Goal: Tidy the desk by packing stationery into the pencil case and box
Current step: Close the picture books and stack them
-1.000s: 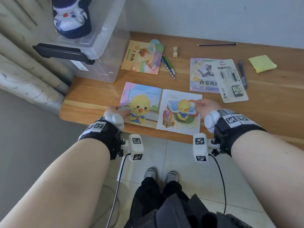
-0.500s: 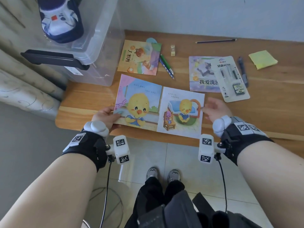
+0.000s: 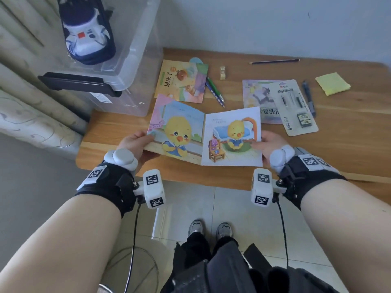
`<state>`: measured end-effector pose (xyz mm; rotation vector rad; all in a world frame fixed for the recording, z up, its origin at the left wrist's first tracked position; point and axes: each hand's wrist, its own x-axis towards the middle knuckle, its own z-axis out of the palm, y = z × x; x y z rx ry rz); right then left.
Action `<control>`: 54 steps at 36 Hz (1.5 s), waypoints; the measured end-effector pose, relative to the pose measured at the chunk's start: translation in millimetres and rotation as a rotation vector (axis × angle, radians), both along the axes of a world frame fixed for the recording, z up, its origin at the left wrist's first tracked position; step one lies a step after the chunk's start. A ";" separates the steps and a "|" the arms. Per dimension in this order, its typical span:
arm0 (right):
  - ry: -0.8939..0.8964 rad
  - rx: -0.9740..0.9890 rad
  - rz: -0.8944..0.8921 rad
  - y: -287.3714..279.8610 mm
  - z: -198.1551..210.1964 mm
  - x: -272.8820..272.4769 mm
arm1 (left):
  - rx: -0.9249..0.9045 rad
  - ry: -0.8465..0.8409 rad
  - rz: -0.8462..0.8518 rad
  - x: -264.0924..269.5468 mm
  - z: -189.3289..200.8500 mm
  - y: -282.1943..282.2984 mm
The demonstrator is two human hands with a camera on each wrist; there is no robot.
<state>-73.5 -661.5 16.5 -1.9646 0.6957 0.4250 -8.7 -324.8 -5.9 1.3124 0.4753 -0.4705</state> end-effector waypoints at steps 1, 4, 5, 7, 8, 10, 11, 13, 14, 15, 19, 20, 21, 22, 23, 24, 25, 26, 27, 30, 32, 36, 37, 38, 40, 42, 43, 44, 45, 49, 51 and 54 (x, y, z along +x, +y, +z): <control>-0.001 0.006 -0.011 -7.2 -5.7 2.1 | -0.067 0.017 -0.010 1.5 4.2 -9.1; 0.014 0.008 -0.034 -15.6 -9.5 8.3 | -0.250 0.074 -0.136 9.1 18.7 -32.9; 0.010 0.012 -0.029 -14.9 -8.5 10.6 | -0.292 0.073 -0.162 12.3 22.5 -38.3; 0.014 0.020 -0.023 -15.0 -11.8 14.8 | -0.328 0.047 -0.230 16.2 31.1 -48.9; 0.020 0.032 -0.021 -13.8 -13.3 17.1 | -0.312 0.028 -0.266 17.2 34.1 -53.1; 0.032 0.066 -0.018 -8.1 -18.4 25.1 | -0.202 -0.027 -0.302 18.1 39.3 -58.4; 0.031 0.088 -0.022 -2.5 -20.8 29.8 | -0.115 -0.064 -0.311 19.4 39.6 -57.9; 0.017 0.130 -0.034 13.8 -25.6 42.0 | 0.108 -0.120 -0.322 23.2 40.2 -52.0; 0.014 0.147 -0.020 23.3 -26.3 47.6 | 0.219 -0.124 -0.306 25.9 38.8 -48.0; 0.010 0.167 0.005 33.6 -24.9 53.3 | 0.307 -0.114 -0.278 29.1 36.0 -43.6; 0.020 0.238 0.053 65.6 -16.3 76.2 | 0.345 0.079 -0.264 44.2 19.0 -23.3; 0.028 0.266 0.046 73.6 -13.6 83.6 | 0.272 0.140 -0.260 48.2 17.8 -17.6; 0.029 0.306 0.029 81.3 -11.7 90.2 | 0.191 0.181 -0.251 51.9 17.2 -12.1; 0.034 0.349 0.028 89.7 -6.5 96.8 | 0.138 0.192 -0.246 56.1 18.6 -5.8; 0.031 0.383 0.033 97.4 -4.2 104.7 | 0.124 0.181 -0.250 60.9 19.4 1.2; 0.029 0.400 0.044 105.1 -1.8 111.8 | 0.136 0.164 -0.247 66.3 18.5 8.4; 0.039 0.420 0.050 110.9 0.0 119.4 | 0.165 0.144 -0.243 72.5 16.1 14.8; 0.054 0.435 0.040 113.8 3.2 123.1 | 0.201 0.125 -0.239 75.6 13.4 18.0; 0.075 0.448 0.009 116.8 4.2 128.1 | 0.235 0.112 -0.241 79.7 10.7 20.9; 0.110 0.520 -0.114 128.9 5.0 147.6 | 0.250 0.092 -0.243 98.4 5.9 32.3; 0.131 0.599 -0.205 134.1 6.4 157.0 | 0.235 0.082 -0.236 109.9 3.2 39.2; 0.108 0.581 -0.076 144.8 6.7 168.7 | 0.285 0.069 -0.251 125.2 -3.3 52.6; 0.097 0.545 -0.028 145.7 4.0 169.9 | 0.297 0.064 -0.256 126.3 -3.6 55.0; 0.100 0.523 0.019 146.8 -0.2 172.9 | 0.302 0.054 -0.260 129.0 -2.9 58.3; 0.122 0.483 0.053 151.9 -4.5 181.0 | 0.264 0.054 -0.260 137.0 0.7 67.0; 0.106 0.439 0.021 155.3 -7.9 186.9 | 0.225 0.084 -0.219 145.2 0.7 80.1; 0.105 0.421 -0.008 156.2 -10.8 189.2 | 0.247 0.097 -0.194 149.5 -0.4 87.3; 0.098 0.383 -0.023 156.4 -14.6 192.2 | 0.284 0.112 -0.170 155.7 -2.3 95.9; 0.082 0.332 -0.014 154.9 -19.9 194.2 | 0.320 0.129 -0.144 160.0 -3.7 103.9; 0.046 0.235 -0.065 152.8 -32.2 203.3 | 0.367 0.161 -0.062 174.1 -8.6 130.9; 0.052 0.268 -0.135 152.1 -33.7 200.6 | 0.392 0.172 -0.069 173.4 -12.6 139.3; 0.062 0.261 -0.206 147.5 -38.6 193.2 | 0.446 0.183 -0.105 168.8 -18.2 145.2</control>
